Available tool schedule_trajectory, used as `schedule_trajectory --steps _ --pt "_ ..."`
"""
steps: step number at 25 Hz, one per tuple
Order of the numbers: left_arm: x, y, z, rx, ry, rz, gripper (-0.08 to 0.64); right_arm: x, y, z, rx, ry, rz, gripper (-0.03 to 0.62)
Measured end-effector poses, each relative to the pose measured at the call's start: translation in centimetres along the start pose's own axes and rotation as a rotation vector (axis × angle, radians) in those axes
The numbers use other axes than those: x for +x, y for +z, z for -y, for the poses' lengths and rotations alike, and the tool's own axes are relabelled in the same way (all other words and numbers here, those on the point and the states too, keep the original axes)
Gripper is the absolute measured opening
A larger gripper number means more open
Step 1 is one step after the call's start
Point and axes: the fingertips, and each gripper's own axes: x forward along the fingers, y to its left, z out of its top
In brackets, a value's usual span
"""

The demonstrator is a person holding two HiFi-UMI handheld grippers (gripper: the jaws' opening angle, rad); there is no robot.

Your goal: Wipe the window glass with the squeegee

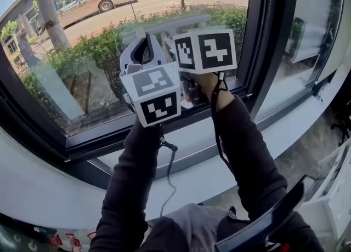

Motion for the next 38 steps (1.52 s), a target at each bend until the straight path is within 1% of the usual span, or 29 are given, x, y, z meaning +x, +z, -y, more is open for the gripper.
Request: schedule_trajectory --steps 10,18,23,28,31,33,38 --pt "-0.1 -2.1 0.7 -0.012 -0.017 -0.04 -0.005 0.5 -2.5 0.4 0.033 0.006 -0.06 0.08" --pt "-0.4 -4.0 1.4 -0.023 -0.034 -0.069 -0.005 0.6 -4.6 0.8 0.064 0.012 -0.082 0.08" --pt "-0.4 -4.4 1.8 -0.022 -0.044 -0.075 -0.005 0.8 -5.2 0.9 0.079 0.022 -0.093 0.078" --pt "-0.7 -5.5 2.4 -0.019 -0.055 -0.091 -0.005 0.7 -6.6 1.1 0.08 0.025 -0.119 0.078" --pt "-0.9 -6.1 2.6 -0.034 -0.059 -0.1 -0.005 0.6 -7.1 1.1 0.078 0.024 -0.121 0.078" --pt "-1.0 -6.2 2.5 -0.046 -0.06 -0.101 -0.005 0.6 -7.1 1.0 0.075 0.025 -0.12 0.078" --pt "-0.9 -5.6 2.6 -0.04 -0.062 -0.1 -0.005 0.5 -6.9 1.0 0.081 0.03 -0.141 0.078"
